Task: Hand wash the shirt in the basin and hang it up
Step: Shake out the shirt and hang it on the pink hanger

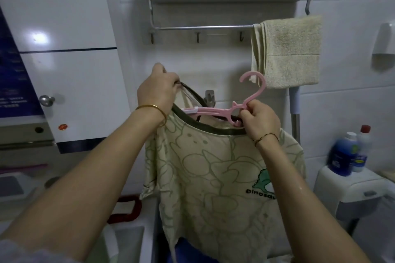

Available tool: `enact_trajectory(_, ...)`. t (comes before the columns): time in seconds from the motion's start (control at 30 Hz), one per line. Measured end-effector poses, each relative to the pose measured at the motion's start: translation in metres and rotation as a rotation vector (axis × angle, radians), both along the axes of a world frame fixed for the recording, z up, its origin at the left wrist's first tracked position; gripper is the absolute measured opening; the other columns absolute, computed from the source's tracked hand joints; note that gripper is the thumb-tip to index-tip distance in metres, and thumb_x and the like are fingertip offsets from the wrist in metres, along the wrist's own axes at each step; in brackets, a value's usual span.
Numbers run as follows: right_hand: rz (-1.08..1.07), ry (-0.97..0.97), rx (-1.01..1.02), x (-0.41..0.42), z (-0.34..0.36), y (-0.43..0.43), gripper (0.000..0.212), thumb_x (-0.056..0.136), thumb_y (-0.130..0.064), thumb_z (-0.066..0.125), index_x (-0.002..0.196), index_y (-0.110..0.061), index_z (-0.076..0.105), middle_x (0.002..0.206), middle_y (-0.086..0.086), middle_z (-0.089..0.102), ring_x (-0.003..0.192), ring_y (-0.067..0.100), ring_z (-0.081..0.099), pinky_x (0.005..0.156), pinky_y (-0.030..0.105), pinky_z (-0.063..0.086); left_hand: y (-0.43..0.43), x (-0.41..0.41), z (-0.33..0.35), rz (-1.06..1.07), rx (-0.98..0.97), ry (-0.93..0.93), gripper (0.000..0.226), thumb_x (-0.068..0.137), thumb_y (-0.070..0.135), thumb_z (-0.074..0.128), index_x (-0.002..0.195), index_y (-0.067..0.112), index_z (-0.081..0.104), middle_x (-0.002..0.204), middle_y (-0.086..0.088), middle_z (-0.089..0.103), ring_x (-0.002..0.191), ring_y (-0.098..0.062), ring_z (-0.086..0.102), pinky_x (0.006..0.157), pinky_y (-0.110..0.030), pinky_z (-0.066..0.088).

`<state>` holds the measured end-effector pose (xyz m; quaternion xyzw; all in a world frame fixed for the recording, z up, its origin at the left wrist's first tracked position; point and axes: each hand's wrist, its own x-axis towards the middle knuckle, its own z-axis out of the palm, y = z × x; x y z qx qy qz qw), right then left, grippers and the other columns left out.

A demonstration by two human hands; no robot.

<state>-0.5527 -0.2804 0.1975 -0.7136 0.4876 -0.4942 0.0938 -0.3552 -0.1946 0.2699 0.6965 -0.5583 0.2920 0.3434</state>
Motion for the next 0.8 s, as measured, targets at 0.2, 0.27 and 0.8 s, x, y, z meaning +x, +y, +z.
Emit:
enact_trajectory(0.2,0.016,0.237,-0.161,0.002,0.040,0.008,0.016,0.085,-0.025,0.051,0.072,-0.017,0.054,0.076,-0.004,0.059,0.078,0.021,0.053,0.063,0.030,0.039,-0.012,-0.022,0.008,-0.145,0.130,-0.096,0.023,0.092,0.028,0.054,0.103,0.015,0.070,0.102,-0.009,0.059,0.093,-0.029,0.057,0.073,-0.035,0.046)
enact_trajectory(0.27,-0.029,0.267,-0.159,0.006,0.047,0.011,0.023,0.086,-0.025,0.049,0.064,-0.019,0.044,0.073,-0.004,0.052,0.076,0.021,0.048,0.061,0.029,0.031,-0.019,-0.032,0.005,-0.214,0.206,-0.009,0.021,0.089,0.028,0.057,0.097,0.016,0.072,0.096,-0.006,0.067,0.091,-0.024,0.059,0.074,-0.033,0.047)
enact_trajectory(0.8,0.370,-0.048,0.149,-0.036,0.047,-0.009,0.037,0.072,-0.024,0.058,0.108,-0.015,0.053,0.091,-0.002,0.057,0.091,0.022,0.058,0.083,0.038,0.048,-0.024,-0.008,0.003,-0.427,0.299,0.195,0.023,0.079,0.002,0.066,0.100,0.013,0.067,0.077,-0.001,0.055,0.074,-0.017,0.050,0.056,-0.010,0.035)
